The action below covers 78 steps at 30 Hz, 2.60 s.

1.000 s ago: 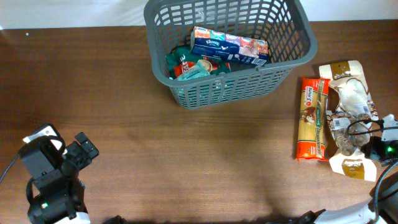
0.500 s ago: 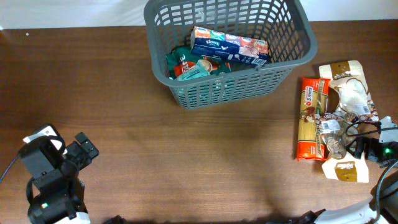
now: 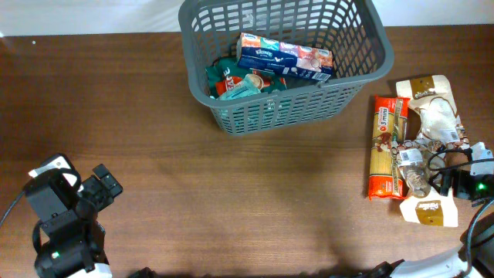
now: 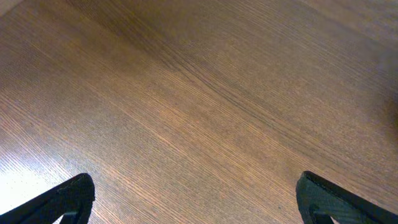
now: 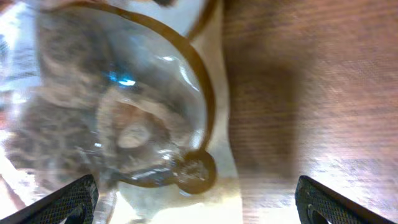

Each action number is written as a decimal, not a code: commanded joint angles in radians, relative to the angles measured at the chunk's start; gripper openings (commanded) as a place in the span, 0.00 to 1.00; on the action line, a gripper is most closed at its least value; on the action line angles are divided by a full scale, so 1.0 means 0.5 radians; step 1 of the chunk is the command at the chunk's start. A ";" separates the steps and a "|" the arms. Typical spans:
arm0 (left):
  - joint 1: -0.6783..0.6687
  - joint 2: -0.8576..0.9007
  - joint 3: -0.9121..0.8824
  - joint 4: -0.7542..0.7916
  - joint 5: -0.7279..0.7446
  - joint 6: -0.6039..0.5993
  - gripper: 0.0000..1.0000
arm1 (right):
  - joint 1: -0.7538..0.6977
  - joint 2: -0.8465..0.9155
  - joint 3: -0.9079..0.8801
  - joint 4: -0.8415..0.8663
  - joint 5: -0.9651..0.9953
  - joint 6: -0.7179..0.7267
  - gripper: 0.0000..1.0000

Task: Pack container
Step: 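Close the right gripper on the mushroom pouch and lift it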

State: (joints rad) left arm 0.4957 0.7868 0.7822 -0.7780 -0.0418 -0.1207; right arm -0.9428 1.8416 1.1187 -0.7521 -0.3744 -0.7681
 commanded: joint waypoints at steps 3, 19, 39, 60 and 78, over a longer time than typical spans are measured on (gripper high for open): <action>-0.010 -0.002 -0.008 -0.001 -0.022 0.018 0.99 | 0.000 0.029 0.050 -0.077 -0.217 -0.133 0.99; -0.010 -0.002 -0.008 0.001 -0.022 0.018 0.99 | 0.060 -0.102 0.391 -0.406 0.035 -0.017 0.99; -0.010 -0.002 -0.008 0.037 -0.019 0.093 0.99 | 0.825 -0.127 0.421 -0.457 0.669 0.194 0.99; -0.010 -0.002 -0.008 0.037 -0.014 0.093 0.99 | 0.529 -0.124 0.266 -0.388 0.468 0.238 0.99; -0.010 -0.002 -0.008 0.037 -0.014 0.093 0.99 | 0.484 -0.124 0.194 -0.335 0.320 0.185 0.99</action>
State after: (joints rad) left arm 0.4957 0.7868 0.7822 -0.7628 -0.0418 -0.0940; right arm -0.6979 1.7996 1.2327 -0.9257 -0.1867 -0.6651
